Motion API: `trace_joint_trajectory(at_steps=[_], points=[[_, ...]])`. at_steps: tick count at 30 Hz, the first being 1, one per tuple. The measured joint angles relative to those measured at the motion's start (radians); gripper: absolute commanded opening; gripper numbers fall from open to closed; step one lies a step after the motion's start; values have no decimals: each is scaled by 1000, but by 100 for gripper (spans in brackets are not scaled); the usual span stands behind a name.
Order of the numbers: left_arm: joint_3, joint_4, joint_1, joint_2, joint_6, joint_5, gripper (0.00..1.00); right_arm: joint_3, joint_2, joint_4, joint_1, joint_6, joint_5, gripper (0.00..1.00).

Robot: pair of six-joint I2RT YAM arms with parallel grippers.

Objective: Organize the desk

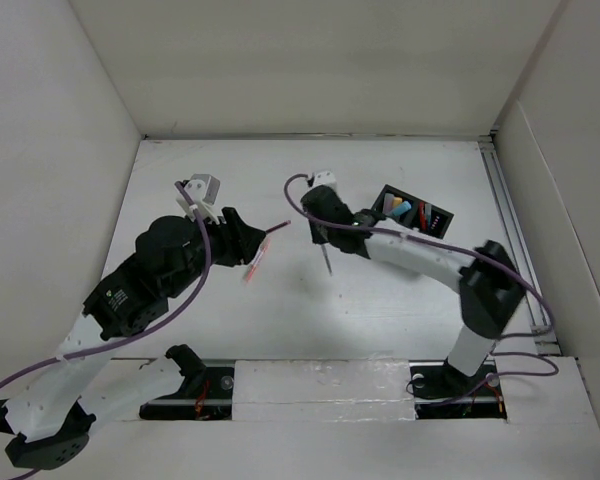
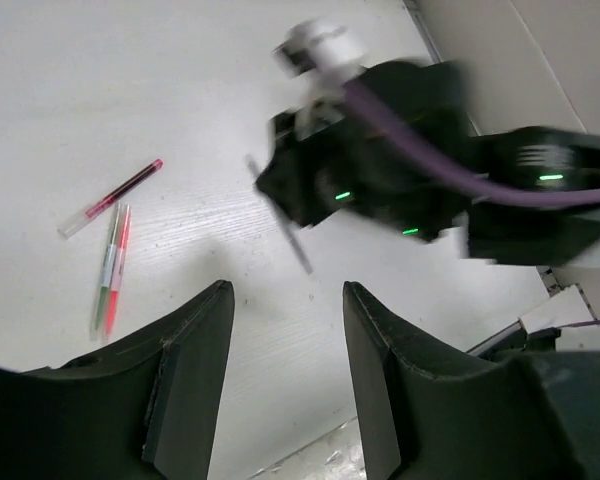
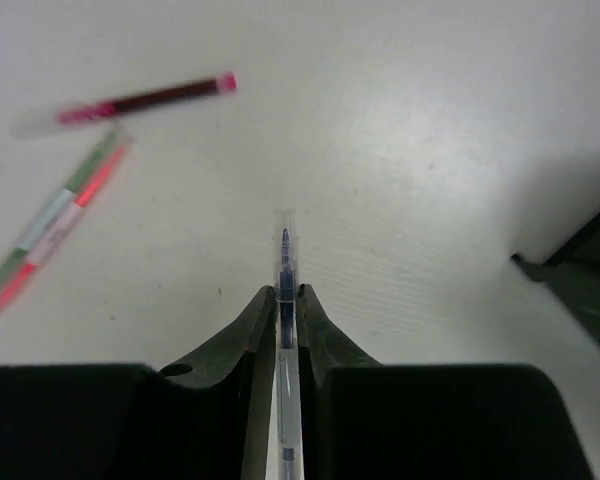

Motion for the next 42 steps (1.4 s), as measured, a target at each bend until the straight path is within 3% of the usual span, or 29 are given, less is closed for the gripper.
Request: trace_joint_trajectory(at_steps=[7,13,17,22,29,38,39,40,41,42], points=[[-54,11,0,13,-28,-37,55,-255,-546,286,-198,-284,-1,0],[-72,47,2,68,-55,-58,55,-416,-772,450,-471,-501,-68,0],[-132,93,2,84,-82,-57,56,-528,-781,559,-645,-589,-231,0],[-140,125,2,129,-108,-63,58,-582,-671,690,-798,-640,-477,0],[-123,124,8,177,-142,-123,58,-623,-613,848,-840,-632,-673,0],[-122,111,33,228,-192,-144,54,-834,-640,976,-845,-573,-734,0],[-122,111,35,229,-196,-144,53,-858,-652,971,-845,-566,-732,3],[-122,111,35,229,-198,-143,53,-874,-665,965,-845,-562,-728,13],[-122,111,35,229,-198,-142,53,-879,-677,955,-845,-560,-723,45],[-122,111,35,229,-198,-141,53,-879,-692,945,-845,-559,-716,46]])
